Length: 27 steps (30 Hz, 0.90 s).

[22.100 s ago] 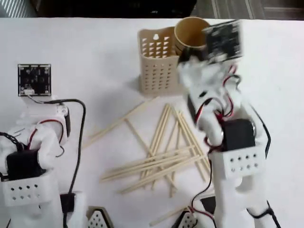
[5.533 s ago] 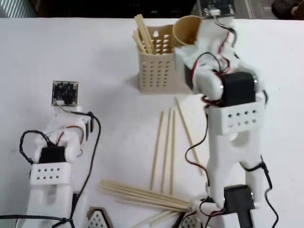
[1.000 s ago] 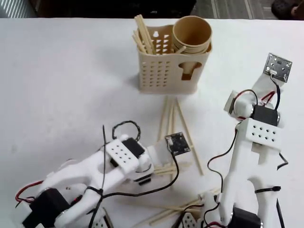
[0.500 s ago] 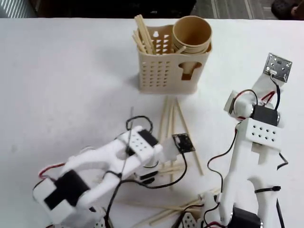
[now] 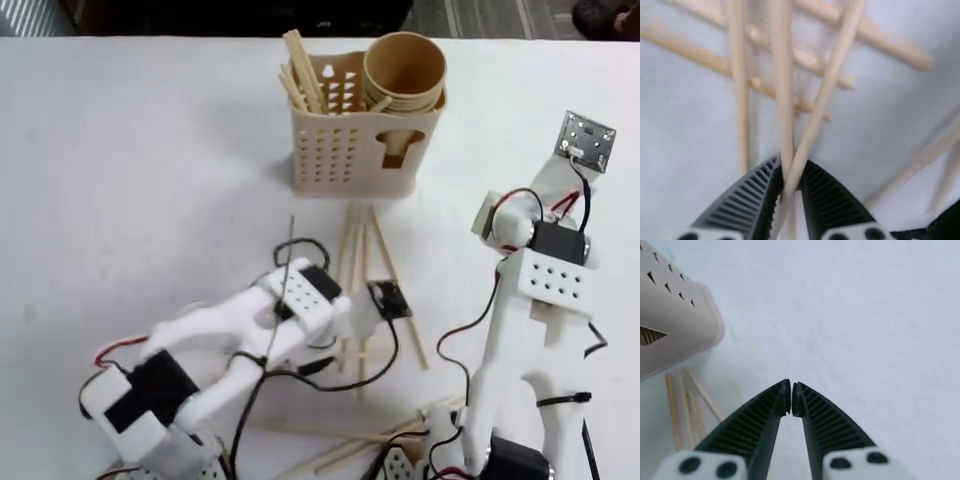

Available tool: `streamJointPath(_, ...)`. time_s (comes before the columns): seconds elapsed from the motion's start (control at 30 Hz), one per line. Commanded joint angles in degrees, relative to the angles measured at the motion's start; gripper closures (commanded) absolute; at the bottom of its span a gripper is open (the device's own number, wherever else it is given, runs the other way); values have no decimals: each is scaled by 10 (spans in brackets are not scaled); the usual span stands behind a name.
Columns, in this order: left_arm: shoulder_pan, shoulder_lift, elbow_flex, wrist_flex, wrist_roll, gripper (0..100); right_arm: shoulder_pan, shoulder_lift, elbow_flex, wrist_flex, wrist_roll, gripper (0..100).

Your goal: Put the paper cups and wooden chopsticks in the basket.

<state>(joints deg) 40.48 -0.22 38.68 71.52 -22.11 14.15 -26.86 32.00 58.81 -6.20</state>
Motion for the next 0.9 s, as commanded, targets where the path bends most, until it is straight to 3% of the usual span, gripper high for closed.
streamJointPath(0.0,-7,-101,-7,49,3,978,3,-20,-4,-10,0,979)
streamJointPath(0.43,-120,-343,-12,155,1,978,3,-20,-4,-10,0,979)
streamJointPath(0.87,-198,-531,-13,119,2,978,3,-19,-3,-10,0,979)
